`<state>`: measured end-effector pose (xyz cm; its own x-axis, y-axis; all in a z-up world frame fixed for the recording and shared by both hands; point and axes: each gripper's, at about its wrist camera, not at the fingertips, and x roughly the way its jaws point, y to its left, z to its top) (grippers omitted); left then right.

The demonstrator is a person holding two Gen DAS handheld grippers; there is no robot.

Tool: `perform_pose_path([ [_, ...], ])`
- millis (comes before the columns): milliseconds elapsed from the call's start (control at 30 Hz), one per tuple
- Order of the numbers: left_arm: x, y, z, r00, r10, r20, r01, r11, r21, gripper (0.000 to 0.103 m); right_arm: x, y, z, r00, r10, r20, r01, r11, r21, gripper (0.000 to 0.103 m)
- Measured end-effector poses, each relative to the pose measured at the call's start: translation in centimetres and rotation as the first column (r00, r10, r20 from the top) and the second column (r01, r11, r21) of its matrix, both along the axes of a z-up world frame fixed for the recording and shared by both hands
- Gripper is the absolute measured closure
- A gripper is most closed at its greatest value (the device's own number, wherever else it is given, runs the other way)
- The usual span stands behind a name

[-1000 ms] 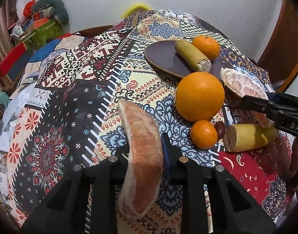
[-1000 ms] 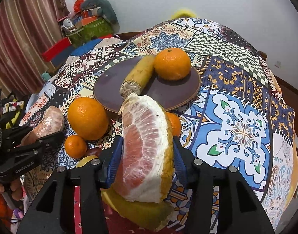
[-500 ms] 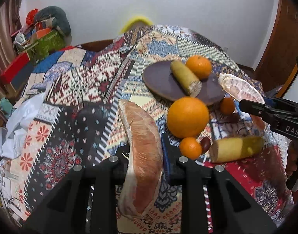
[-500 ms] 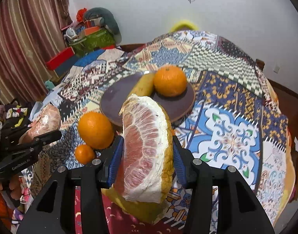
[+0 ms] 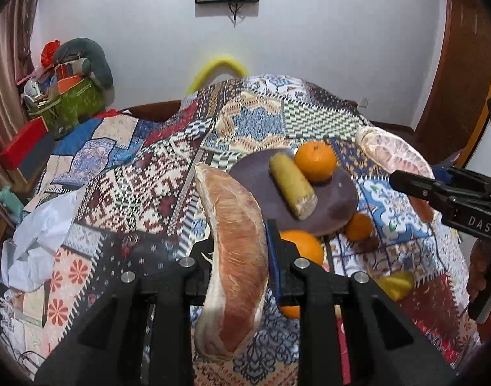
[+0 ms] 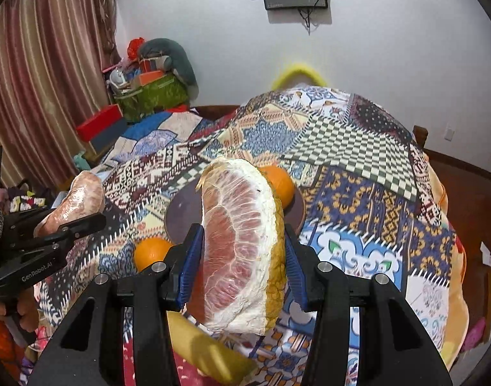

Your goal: Organize fruits

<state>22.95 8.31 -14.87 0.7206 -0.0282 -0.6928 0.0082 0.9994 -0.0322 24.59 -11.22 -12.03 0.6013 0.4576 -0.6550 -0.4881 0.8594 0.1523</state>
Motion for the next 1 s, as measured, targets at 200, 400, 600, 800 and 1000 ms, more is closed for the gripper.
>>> perform_pose_path([
  [200, 1.4, -0.4, 0.7, 1.0, -0.011, 0.022, 0.011, 1.0, 0.002, 0.078, 0.9, 0.1, 0.7, 1.0, 0.002, 0.028, -0.003, 1.0, 0.004, 0.058],
  [400, 3.1, -0.8, 1.1, 0.999, -0.025, 0.034, 0.025, 1.0, 0.013, 0.078, 2.2, 0.3, 1.0, 0.999, 0.001, 0.043, -0.001, 1.0, 0.014, 0.058],
  [600, 5.0, -1.0, 1.1, 0.999, -0.033, 0.038, 0.033, 0.999, 0.012, 0.078, 3.4, 0.8, 1.0, 0.999, 0.009, 0.049, -0.01, 1.0, 0.015, 0.058],
  [800, 6.6, -1.0, 0.4, 0.999, -0.035, 0.031, 0.035, 0.999, -0.002, 0.078, 4.5, 1.3, 0.3, 0.999, 0.018, 0.044, -0.018, 1.0, 0.011, 0.058],
  [1000, 8.6, -1.0, -0.4, 0.999, -0.041, 0.015, 0.041, 0.999, -0.019, 0.078, 5.6, 2.1, -0.6, 0.999, 0.032, 0.037, -0.032, 0.999, -0.003, 0.058],
])
